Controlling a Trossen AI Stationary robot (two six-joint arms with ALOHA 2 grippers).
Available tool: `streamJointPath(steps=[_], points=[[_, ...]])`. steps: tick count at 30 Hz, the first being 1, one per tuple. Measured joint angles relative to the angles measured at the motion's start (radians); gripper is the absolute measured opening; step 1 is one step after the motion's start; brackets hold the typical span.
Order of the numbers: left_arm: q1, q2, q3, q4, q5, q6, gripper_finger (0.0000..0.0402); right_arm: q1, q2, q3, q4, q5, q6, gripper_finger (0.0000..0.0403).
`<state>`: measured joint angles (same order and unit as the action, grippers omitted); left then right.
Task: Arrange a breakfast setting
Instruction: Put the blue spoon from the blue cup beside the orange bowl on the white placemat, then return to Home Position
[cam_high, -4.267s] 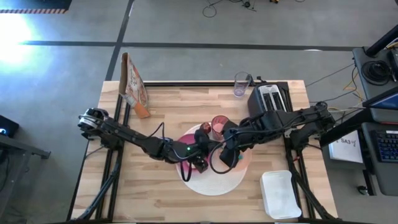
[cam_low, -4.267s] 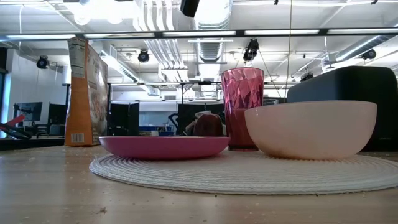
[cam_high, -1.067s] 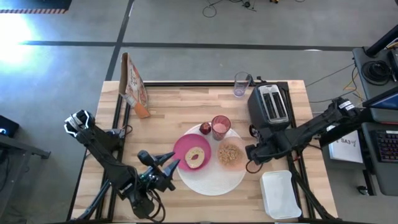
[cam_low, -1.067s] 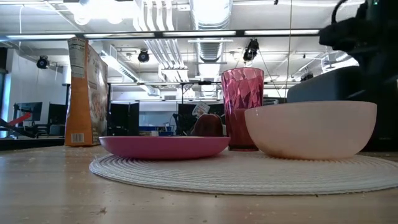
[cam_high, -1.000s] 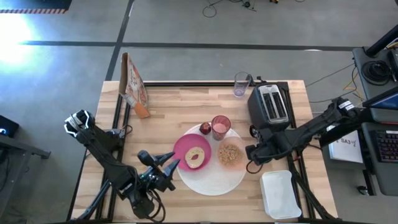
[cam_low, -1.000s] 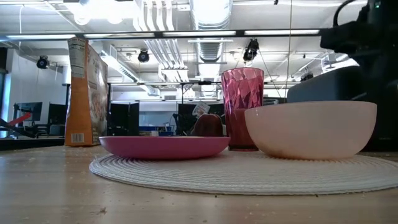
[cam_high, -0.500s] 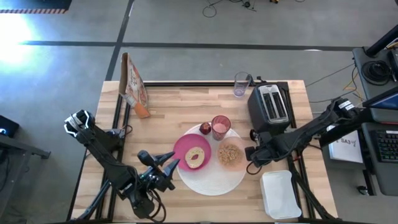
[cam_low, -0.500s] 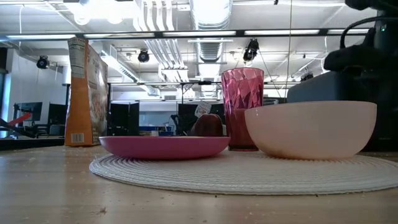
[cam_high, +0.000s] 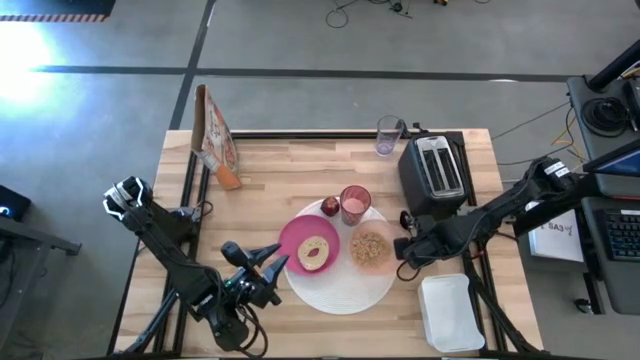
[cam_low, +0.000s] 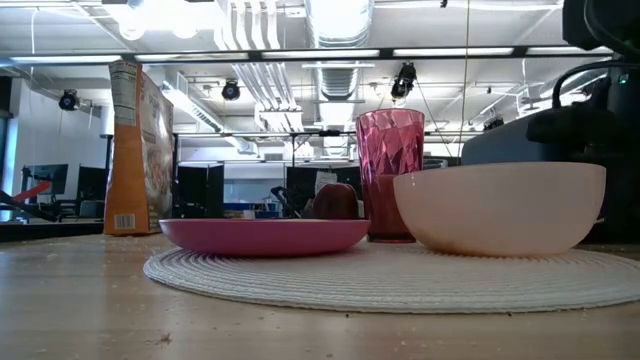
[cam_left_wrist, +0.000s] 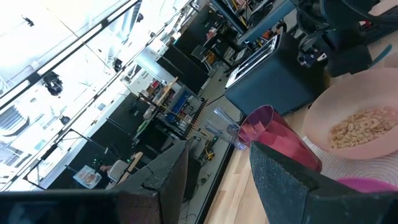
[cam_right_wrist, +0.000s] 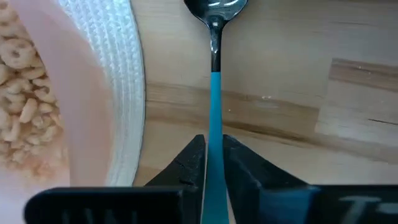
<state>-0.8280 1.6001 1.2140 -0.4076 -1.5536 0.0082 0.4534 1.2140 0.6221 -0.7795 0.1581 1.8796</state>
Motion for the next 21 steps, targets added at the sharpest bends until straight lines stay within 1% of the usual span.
streamJointPath(steps=[10,14,19,21], points=[[0.0,0.0,0.0,0.0,0.0,0.0,0.0158,0.0,0.0,-0.003,0.036,-0.002,-0.091,0.0097],[0.0,0.0,0.0,-0.001,0.0,0.0,0.0158,0.0,-0.011,0.02,0.028,-0.017,-0.164,0.0113],[0.0,0.0,0.0,-0.01,0.001,0.0,0.0158,0.0,-0.043,0.079,0.029,-0.032,-0.349,0.0115],[0.0,-0.005,0.0,-0.019,0.034,0.0,0.0158,0.0,-0.054,0.106,0.03,-0.031,-0.455,0.0111]])
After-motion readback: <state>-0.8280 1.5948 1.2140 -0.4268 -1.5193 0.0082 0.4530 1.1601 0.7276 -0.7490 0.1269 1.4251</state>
